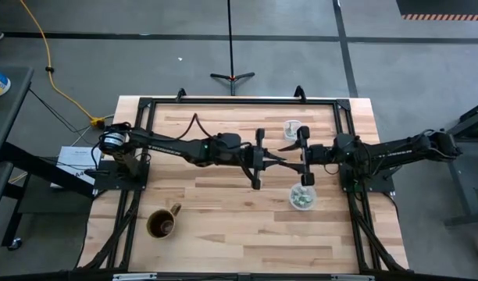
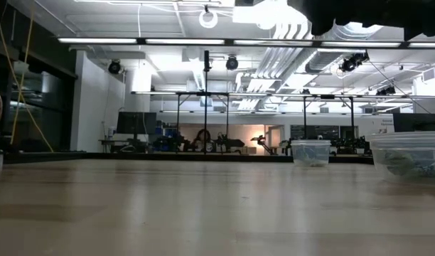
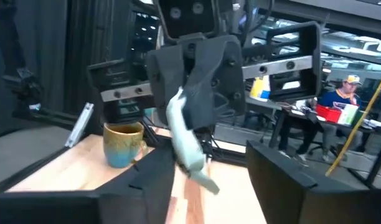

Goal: Pick and place items into bin
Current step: Put the green stevia packet into the bottom transparent bin

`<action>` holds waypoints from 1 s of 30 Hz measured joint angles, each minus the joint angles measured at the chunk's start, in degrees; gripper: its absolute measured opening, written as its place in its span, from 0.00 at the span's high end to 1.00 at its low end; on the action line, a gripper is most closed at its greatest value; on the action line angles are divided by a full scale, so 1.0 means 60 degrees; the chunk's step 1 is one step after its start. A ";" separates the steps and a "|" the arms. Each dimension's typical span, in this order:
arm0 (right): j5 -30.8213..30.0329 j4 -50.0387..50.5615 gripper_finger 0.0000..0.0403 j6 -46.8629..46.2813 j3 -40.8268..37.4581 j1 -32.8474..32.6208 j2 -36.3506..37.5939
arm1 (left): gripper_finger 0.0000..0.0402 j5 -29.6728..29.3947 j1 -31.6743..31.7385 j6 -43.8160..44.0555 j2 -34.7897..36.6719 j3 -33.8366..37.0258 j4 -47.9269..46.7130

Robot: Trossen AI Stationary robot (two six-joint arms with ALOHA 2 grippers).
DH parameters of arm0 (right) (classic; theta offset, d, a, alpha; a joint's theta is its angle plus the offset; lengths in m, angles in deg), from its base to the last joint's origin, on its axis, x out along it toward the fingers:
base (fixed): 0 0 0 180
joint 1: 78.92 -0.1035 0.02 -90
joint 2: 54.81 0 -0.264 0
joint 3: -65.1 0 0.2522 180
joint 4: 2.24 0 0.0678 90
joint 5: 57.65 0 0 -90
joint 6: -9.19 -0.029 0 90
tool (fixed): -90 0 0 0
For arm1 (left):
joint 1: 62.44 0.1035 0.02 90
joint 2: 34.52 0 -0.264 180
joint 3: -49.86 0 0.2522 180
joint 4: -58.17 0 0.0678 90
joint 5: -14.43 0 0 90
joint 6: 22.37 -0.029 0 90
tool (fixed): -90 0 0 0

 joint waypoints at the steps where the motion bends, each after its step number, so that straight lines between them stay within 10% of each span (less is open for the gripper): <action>1: 0.0089 -0.0029 0.54 -0.0046 0.0000 -0.0001 0.0000 | 0.94 0.0003 0.0000 -0.0008 0.0004 0.0000 0.0036; 11: 0.0394 -0.0010 0.81 0.0174 0.0000 -0.0001 0.0000 | 0.90 0.0007 0.0000 0.0018 -0.0018 0.0000 0.0355; 20: 0.0395 0.0290 0.96 -0.0084 0.0143 0.0000 -0.0004 | 0.65 0.0243 -0.0018 0.0171 -0.0016 0.0000 0.0152; 30: 0.0107 0.6585 0.99 -0.2728 0.1719 -0.0302 0.0000 | 0.26 -0.0098 -0.0022 0.0909 0.1130 -0.0004 -0.2765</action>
